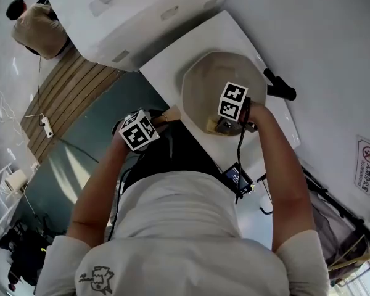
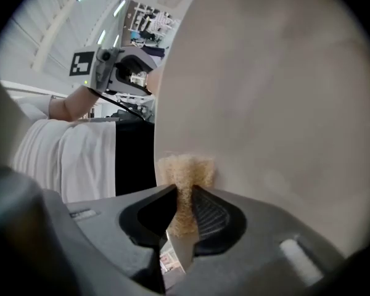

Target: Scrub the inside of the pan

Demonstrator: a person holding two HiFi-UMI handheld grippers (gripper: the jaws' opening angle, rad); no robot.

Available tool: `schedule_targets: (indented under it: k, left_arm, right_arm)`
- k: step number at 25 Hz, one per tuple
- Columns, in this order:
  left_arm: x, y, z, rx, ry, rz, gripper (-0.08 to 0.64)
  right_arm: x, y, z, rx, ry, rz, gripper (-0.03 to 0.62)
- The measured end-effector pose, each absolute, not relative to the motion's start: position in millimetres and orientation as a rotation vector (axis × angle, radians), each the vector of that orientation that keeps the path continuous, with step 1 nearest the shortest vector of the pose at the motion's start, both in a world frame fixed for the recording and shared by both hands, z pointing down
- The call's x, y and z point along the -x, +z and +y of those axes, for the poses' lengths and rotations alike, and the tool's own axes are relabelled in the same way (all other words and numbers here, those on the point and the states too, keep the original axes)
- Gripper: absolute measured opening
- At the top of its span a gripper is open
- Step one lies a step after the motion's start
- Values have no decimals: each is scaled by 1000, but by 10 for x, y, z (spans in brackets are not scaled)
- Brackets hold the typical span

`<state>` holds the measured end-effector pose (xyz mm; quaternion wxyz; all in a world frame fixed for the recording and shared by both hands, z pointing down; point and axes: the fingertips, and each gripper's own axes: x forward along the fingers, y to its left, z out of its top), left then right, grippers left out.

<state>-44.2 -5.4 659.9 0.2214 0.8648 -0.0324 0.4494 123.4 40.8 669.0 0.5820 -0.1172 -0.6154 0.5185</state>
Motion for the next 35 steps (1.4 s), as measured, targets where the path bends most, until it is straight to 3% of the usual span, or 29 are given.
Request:
schedule_targets:
  k: [8,22,29,35]
  left_arm:
    - [432,6591,-39,-2380,1252,-82,155]
    - [415,6561,-19,-2383,1235,-48,155]
    - [396,6501,-11,-2373,1214,-19,155]
    - [406,6490,-22,-2362,1204,-8,155]
  right_arm:
    - [-1816,6687,422,257,1055,-1108,78]
    - [-2713,6716,-315,14,388,-691,78]
    - [-2804,6677,-1034,-68,-146,-576,78]
    - [-2606,6625,-1425,-152,-398,-658,81]
